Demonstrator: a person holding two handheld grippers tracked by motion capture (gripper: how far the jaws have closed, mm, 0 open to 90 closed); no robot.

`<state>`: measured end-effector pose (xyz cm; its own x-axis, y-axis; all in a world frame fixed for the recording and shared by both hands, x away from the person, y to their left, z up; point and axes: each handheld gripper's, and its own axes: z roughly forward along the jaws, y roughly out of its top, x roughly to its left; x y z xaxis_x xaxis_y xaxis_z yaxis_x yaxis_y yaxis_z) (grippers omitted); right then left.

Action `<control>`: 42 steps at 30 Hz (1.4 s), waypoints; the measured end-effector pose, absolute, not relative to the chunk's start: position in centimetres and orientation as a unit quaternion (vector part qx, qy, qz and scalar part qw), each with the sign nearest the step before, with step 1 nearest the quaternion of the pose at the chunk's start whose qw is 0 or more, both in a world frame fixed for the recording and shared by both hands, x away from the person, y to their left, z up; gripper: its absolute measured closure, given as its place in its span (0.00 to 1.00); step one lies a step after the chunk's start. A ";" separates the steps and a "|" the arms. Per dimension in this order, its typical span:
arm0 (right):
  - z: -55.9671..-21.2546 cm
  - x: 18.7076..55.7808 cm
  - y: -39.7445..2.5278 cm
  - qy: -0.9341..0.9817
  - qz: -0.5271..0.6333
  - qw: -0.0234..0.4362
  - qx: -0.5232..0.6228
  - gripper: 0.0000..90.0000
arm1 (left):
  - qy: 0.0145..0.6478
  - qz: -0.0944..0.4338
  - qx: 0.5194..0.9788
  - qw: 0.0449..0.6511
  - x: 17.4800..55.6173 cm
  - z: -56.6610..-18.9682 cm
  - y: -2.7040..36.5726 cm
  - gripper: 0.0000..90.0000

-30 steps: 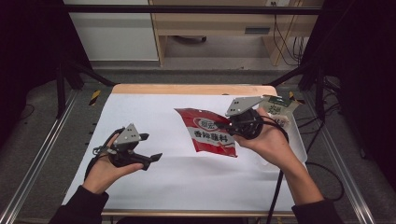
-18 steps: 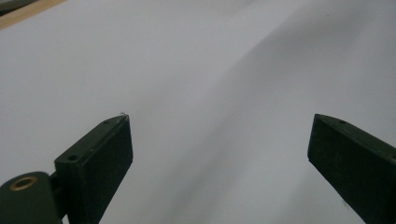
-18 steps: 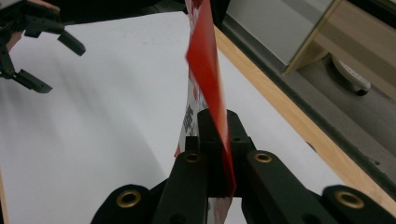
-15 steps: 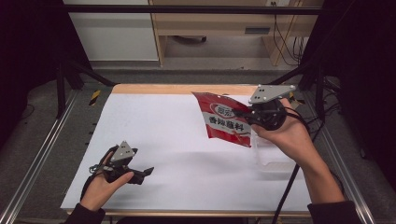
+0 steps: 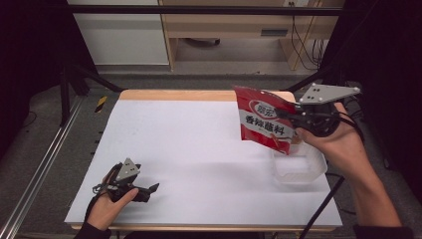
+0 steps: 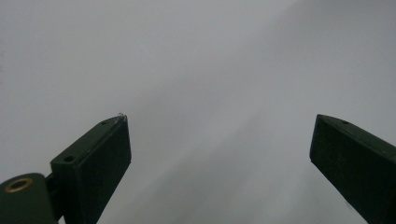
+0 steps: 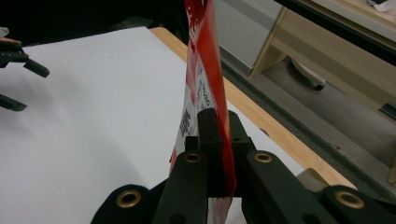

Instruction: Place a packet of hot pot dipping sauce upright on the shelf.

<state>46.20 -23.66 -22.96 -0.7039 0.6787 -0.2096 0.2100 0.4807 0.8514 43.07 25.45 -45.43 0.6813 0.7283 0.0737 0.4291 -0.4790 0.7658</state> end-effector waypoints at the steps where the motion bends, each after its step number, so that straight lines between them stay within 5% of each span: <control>1: -22.9 46.1 -24.1 0.815 0.431 0.274 0.274 1.00 | 0.348 0.200 0.835 0.376 43.1 -45.4 25.4 0.06; 22: -23.1 44.8 -31.0 0.781 0.434 0.301 0.333 1.00 | 0.346 0.199 0.840 0.369 43.0 -45.7 25.1 0.06; 42: -25.5 45.2 -33.3 0.777 0.433 0.289 0.355 1.00 | 0.348 0.194 0.838 0.374 43.1 -45.7 25.0 0.06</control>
<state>45.16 -33.29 -25.52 -0.5814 0.8011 -0.1419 0.3014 0.3740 0.8771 43.09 24.98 -45.74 0.6826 0.7280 0.0647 0.4382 -0.4785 0.7610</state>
